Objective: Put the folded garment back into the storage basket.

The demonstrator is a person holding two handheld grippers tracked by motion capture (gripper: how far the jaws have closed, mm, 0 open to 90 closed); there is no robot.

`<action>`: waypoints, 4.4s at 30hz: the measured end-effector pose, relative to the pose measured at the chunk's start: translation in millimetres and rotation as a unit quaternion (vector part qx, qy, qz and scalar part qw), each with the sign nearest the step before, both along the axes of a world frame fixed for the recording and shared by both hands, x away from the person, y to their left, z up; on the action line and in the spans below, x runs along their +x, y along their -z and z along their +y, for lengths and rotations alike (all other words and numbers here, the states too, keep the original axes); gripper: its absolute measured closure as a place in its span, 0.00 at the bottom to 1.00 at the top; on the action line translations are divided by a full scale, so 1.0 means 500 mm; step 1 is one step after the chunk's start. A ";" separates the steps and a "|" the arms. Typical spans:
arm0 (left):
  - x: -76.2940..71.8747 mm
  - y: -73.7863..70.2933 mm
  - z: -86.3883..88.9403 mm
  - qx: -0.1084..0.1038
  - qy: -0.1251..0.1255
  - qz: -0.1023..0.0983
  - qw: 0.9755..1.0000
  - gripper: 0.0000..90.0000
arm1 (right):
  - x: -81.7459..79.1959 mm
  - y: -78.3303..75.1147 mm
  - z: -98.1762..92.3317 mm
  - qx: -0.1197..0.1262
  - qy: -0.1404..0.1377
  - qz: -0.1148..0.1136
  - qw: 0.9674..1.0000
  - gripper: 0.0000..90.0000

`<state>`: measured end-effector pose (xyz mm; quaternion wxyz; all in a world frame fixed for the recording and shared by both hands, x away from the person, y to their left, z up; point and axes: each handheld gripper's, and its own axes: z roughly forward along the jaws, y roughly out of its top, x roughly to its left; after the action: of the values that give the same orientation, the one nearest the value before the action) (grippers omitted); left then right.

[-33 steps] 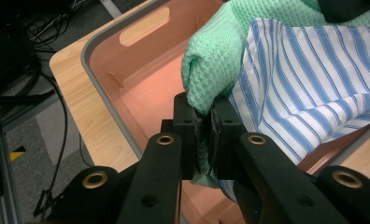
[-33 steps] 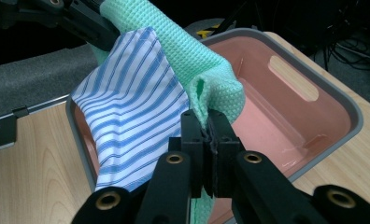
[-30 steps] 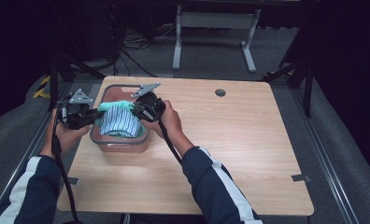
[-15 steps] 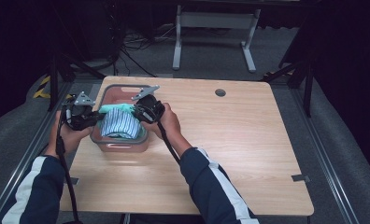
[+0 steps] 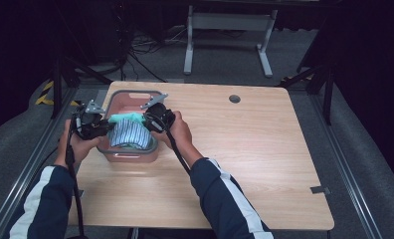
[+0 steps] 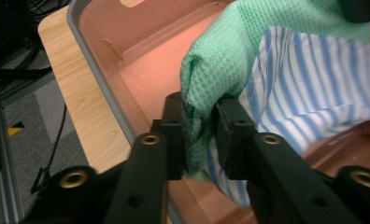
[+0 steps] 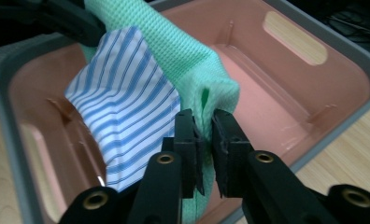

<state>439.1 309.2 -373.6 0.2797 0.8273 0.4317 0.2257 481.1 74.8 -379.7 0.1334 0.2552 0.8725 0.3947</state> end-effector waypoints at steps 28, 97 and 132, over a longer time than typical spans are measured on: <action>-0.050 -0.020 -0.060 -0.042 0.029 -0.064 0.997 0.57 | -0.039 -0.025 -0.082 -0.015 0.011 -0.038 0.999 0.69; -0.204 0.087 -0.330 0.006 0.219 -0.042 0.975 0.29 | -0.220 0.042 -0.464 -0.106 0.038 -0.077 0.991 0.35; -0.211 0.203 -0.343 -0.021 0.278 0.035 0.960 0.24 | -0.286 0.201 -0.693 -0.031 0.108 0.008 0.994 0.27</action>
<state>333.8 137.7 -475.2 0.3331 0.9162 0.1987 0.1010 338.2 -271.8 -480.1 0.1757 0.3469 0.8529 0.3484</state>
